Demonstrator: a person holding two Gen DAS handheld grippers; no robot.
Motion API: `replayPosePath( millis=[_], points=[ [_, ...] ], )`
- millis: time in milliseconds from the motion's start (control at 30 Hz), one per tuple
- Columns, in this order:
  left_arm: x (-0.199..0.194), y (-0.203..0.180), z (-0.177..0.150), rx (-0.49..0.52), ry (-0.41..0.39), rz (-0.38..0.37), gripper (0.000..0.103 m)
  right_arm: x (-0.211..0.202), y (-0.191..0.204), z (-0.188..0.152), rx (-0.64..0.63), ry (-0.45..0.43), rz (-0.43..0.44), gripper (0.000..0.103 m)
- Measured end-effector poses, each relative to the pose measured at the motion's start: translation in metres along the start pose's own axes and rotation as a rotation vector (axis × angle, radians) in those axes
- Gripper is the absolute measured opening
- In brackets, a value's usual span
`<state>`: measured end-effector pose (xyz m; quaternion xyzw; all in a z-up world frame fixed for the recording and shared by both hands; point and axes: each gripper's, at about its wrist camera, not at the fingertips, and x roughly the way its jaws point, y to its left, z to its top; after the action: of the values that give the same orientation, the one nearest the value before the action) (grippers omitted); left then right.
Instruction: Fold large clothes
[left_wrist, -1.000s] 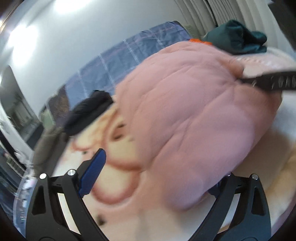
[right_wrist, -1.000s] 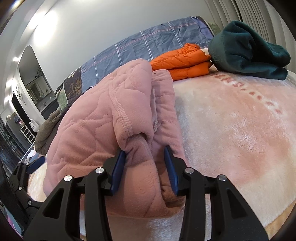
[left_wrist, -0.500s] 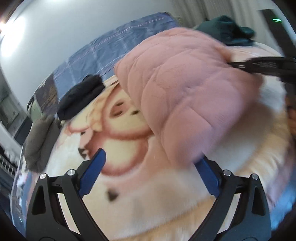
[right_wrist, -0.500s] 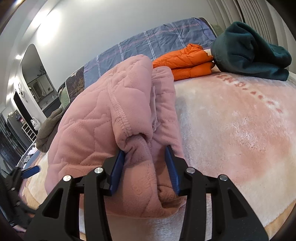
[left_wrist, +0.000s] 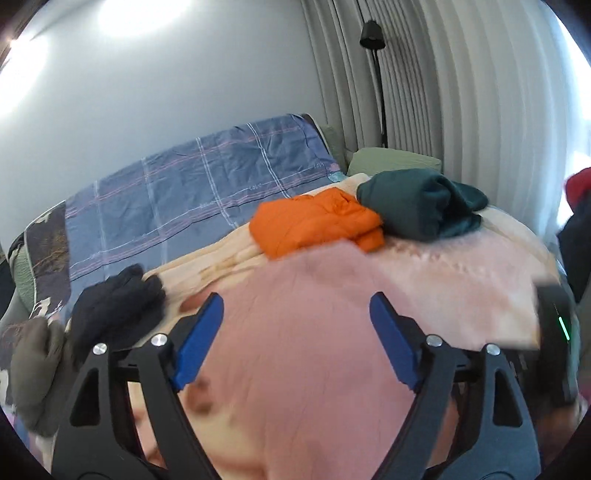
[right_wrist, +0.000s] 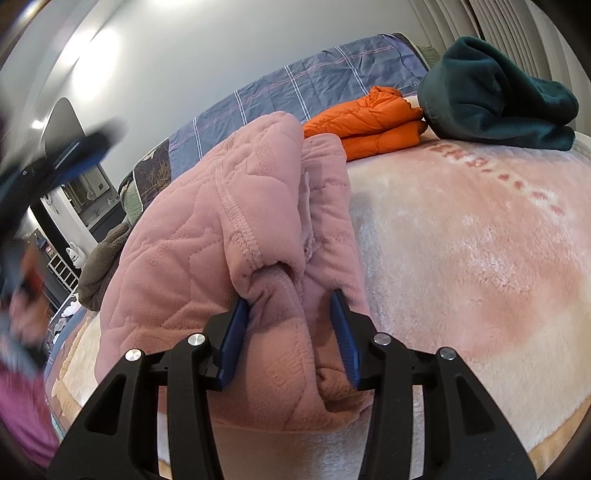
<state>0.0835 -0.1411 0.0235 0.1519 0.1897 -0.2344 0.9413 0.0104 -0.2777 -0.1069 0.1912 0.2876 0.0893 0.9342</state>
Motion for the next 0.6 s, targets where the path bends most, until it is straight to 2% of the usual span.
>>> replayPosePath(
  millis=[100, 167, 200, 233, 267, 333, 433, 500, 600],
  points=[
    [0.051, -0.014, 0.03, 0.05, 0.053, -0.049, 0.082, 0.0, -0.002, 0.0, 0.007, 0.0, 0.008, 0.046],
    [0.091, -0.034, 0.028, 0.165, 0.109, -0.003, 0.088, 0.0, -0.003, 0.0, 0.011, 0.002, 0.014, 0.046],
    [0.128, -0.047, 0.012, 0.25, 0.211, 0.042, 0.09, 0.0, -0.003, 0.0, 0.013, 0.002, 0.018, 0.046],
    [0.161, -0.05, -0.006, 0.267, 0.323, 0.049, 0.091, 0.001, -0.003, 0.0, 0.014, 0.011, 0.017, 0.046],
    [0.176, -0.044, -0.013, 0.233, 0.36, 0.045, 0.096, 0.004, -0.004, 0.0, 0.012, 0.011, 0.007, 0.046],
    [0.189, -0.026, -0.006, 0.114, 0.419, -0.009, 0.1, 0.004, -0.007, 0.001, 0.027, 0.004, 0.021, 0.047],
    [0.19, -0.025, -0.004, 0.12, 0.422, -0.009, 0.1, 0.003, -0.01, 0.001, 0.035, 0.006, 0.041, 0.047],
    [0.189, -0.03, -0.004, 0.146, 0.399, 0.022, 0.101, 0.001, -0.01, 0.0, 0.039, 0.002, 0.048, 0.047],
    [0.185, -0.032, -0.006, 0.162, 0.381, 0.046, 0.101, -0.007, -0.019, 0.002, 0.081, 0.01, 0.104, 0.053]
  ],
)
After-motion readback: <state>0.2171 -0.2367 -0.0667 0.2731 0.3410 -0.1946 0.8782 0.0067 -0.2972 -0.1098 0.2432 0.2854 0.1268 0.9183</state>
